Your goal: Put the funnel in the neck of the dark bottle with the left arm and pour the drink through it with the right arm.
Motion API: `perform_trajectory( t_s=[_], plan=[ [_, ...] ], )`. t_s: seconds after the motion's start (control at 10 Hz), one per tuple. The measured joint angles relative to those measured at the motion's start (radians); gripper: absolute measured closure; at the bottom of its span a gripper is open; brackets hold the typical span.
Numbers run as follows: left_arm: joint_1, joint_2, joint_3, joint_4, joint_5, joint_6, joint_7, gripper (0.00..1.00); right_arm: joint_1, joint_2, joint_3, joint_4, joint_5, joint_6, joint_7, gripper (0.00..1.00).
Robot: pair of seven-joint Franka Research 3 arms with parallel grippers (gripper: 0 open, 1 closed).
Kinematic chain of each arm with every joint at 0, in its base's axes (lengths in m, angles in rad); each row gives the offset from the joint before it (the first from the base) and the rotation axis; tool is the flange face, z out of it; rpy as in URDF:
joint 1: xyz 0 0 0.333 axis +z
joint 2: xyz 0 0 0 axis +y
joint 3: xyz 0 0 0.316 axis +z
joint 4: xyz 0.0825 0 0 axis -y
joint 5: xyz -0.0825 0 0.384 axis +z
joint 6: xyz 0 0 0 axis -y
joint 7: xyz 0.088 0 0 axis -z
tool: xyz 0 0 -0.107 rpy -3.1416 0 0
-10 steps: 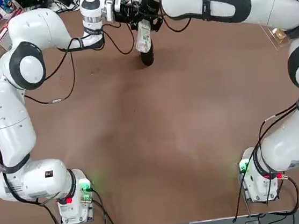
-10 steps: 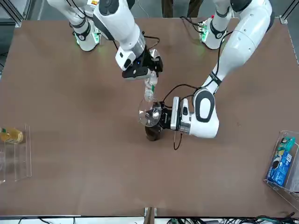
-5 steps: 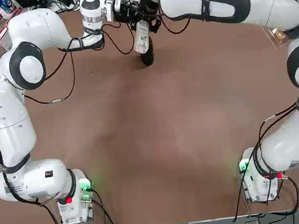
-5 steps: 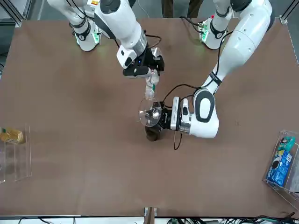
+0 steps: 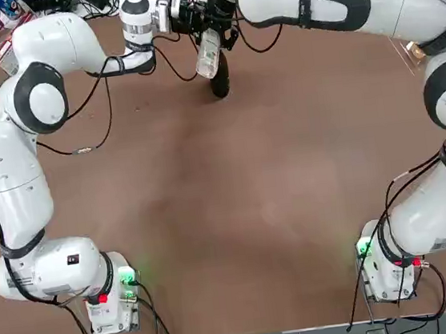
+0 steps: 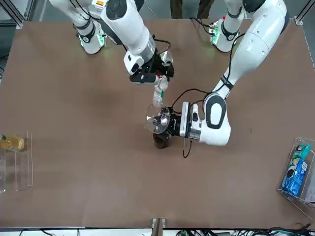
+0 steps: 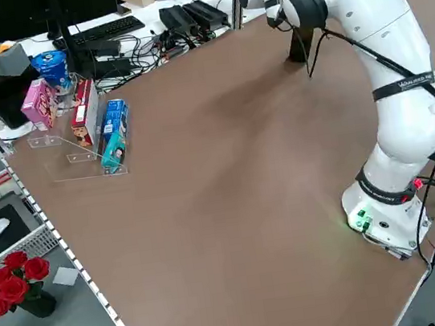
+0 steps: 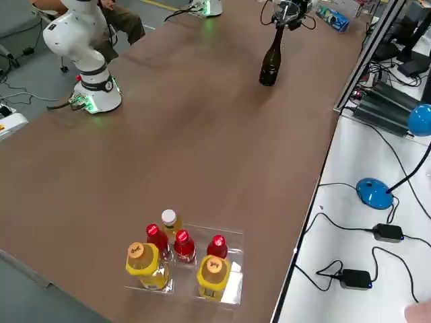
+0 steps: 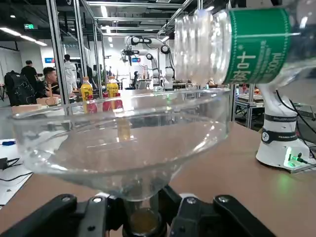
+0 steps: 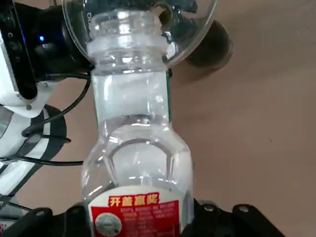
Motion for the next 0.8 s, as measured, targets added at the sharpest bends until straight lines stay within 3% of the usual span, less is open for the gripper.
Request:
perform_trajectory(
  t_s=[0.8],
  plan=[
    [0.0, 0.0, 0.0, 0.0, 0.0, 0.0, 0.0, 0.8, 0.005, 0.014, 0.01, 0.019, 0.001, -0.001, 0.037, 0.48]
  ],
)
